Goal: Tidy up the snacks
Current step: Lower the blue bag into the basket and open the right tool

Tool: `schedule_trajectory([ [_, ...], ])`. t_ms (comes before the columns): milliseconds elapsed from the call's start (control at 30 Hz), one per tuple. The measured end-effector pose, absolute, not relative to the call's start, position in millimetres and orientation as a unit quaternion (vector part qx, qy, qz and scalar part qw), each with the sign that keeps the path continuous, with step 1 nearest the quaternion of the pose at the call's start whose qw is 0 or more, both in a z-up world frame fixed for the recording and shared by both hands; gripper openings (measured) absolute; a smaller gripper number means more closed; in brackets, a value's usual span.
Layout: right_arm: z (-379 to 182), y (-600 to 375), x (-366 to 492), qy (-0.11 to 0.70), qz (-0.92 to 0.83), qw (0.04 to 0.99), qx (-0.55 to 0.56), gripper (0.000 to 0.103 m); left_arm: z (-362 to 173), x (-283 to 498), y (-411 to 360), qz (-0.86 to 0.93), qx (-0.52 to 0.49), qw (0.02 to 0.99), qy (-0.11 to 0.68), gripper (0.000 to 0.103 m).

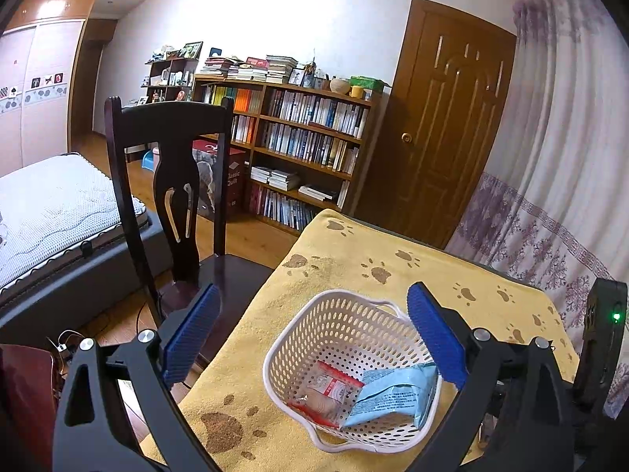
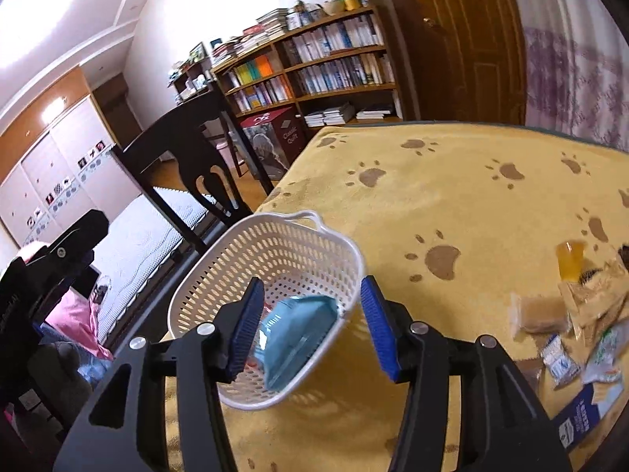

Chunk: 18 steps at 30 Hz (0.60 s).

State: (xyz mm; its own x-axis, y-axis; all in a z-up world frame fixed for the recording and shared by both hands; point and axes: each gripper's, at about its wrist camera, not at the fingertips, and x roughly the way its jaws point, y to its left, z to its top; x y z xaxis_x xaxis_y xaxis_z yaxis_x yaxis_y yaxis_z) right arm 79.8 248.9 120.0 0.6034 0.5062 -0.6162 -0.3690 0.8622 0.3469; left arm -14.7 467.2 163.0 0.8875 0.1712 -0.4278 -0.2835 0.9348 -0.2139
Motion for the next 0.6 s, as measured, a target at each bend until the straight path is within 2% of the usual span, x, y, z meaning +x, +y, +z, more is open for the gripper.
schedule_trajectory([
  [600, 100.1, 215.8, 59.8, 0.377, 0.22, 0.892, 0.114, 0.054, 167.9, -21.2, 451.7, 0.108, -0.14, 0.963, 0.205, 0.098],
])
